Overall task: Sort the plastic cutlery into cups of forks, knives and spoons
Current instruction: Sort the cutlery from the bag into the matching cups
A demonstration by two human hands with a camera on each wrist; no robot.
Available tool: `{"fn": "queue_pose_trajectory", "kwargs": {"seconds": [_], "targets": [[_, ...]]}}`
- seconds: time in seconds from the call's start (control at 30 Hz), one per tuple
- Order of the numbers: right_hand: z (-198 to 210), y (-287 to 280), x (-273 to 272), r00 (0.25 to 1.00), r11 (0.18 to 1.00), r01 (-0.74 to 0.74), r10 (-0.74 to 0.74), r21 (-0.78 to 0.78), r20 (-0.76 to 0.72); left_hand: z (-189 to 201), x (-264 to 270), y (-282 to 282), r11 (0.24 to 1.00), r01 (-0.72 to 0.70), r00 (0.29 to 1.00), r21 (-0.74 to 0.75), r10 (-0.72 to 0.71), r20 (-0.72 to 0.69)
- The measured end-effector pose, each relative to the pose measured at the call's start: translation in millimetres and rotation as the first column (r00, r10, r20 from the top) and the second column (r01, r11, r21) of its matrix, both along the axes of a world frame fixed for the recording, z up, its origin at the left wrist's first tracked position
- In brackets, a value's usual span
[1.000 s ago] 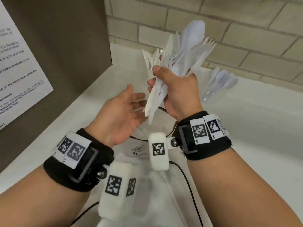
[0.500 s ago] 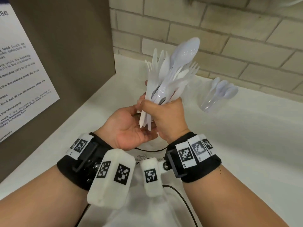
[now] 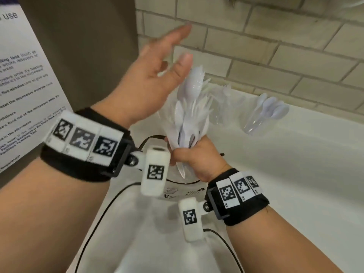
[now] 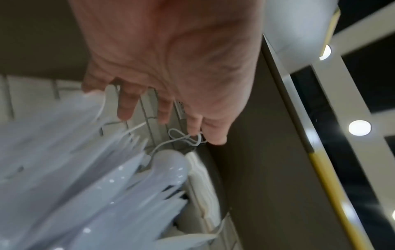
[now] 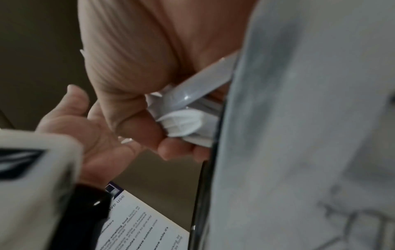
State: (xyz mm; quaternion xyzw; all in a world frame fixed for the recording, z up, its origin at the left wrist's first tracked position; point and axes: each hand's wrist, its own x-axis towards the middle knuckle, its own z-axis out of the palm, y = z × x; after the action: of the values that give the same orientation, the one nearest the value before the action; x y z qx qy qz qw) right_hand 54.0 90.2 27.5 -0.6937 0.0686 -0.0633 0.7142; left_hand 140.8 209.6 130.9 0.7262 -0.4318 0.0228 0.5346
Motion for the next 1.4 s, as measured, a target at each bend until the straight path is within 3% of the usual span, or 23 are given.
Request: {"fn": "queue_pose_trajectory", "kwargs": {"seconds": [0.07,0.17,0.27,0.33,0.47,0.57,0.67,0.73,0.77,0.83,0.87,0.97,1.03,1.1,1.2,1.3,1.4], "targets": [[-1,4,1,0.999,1.000,-0.029,0.028,-0.005,-0.025,-4,7,-7,0.993,0.070,0.991,0.091,-0.080,0.110],[5,2,1,0.998,0.998,-0.064,0.065,0.021,-0.017,-24,13,-12,0.987,0.064,0.988,0.150,-0.084,0.128],[10,-2,-1,0.994,0.993,-0.113,0.113,0.047,-0.003,-35,11,-11,0.994,0.024,0.999,0.109,-0.027,0.025],[12,-3,-2,0.990,0.989,-0.136,0.137,0.064,-0.016,-33,9,-10,0.996,0.064,0.997,0.064,-0.061,-0.044],[15,-4,-4,0.983,0.981,-0.183,0.184,0.072,-0.010,-31,4,-9,0.999,0.033,0.984,-0.043,-0.025,0.177],[18,-5,-4,0.978,0.976,-0.206,0.207,0.072,0.005,-29,1,-8,0.999,0.036,0.974,-0.036,-0.027,0.223],[21,-8,-3,0.989,0.985,-0.145,0.141,0.095,0.045,-29,6,-3,0.998,-0.061,0.958,-0.021,0.065,0.278],[23,-13,-3,0.992,0.987,-0.116,0.110,0.113,0.059,-29,6,-3,0.996,-0.069,0.985,-0.053,0.076,0.153],[23,-14,-3,0.992,0.987,-0.117,0.112,0.114,0.056,-29,2,-5,0.997,-0.025,0.999,-0.067,0.026,0.020],[22,-12,-1,0.989,0.985,-0.144,0.140,0.095,0.047,-29,-10,-10,0.991,0.091,0.962,-0.097,-0.113,-0.247],[21,-9,0,0.988,0.986,-0.149,0.146,0.077,0.047,-30,-14,-12,0.990,0.117,0.945,-0.081,-0.136,-0.297],[19,-5,5,0.993,0.990,-0.099,0.093,0.102,0.069,-36,-19,-14,0.966,0.183,0.921,-0.184,-0.234,-0.312],[22,-9,6,0.990,0.973,-0.102,0.078,0.208,0.120,-41,-13,-10,0.929,0.176,0.837,-0.327,-0.316,-0.447],[25,-12,4,0.981,0.967,-0.138,0.104,0.214,0.161,-47,-11,-6,0.952,0.220,0.777,-0.214,-0.304,-0.552],[25,-12,2,0.969,0.974,-0.221,0.213,0.055,0.122,-52,-19,-7,0.929,0.371,0.776,0.007,-0.306,-0.552],[24,-6,2,0.952,0.955,-0.297,0.296,0.000,0.079,-51,-25,-9,0.947,0.320,0.775,0.014,-0.254,-0.578],[25,-4,2,0.955,0.958,-0.287,0.287,-0.007,0.076,-48,-25,-9,0.953,0.295,0.755,-0.065,-0.274,-0.596]]}}
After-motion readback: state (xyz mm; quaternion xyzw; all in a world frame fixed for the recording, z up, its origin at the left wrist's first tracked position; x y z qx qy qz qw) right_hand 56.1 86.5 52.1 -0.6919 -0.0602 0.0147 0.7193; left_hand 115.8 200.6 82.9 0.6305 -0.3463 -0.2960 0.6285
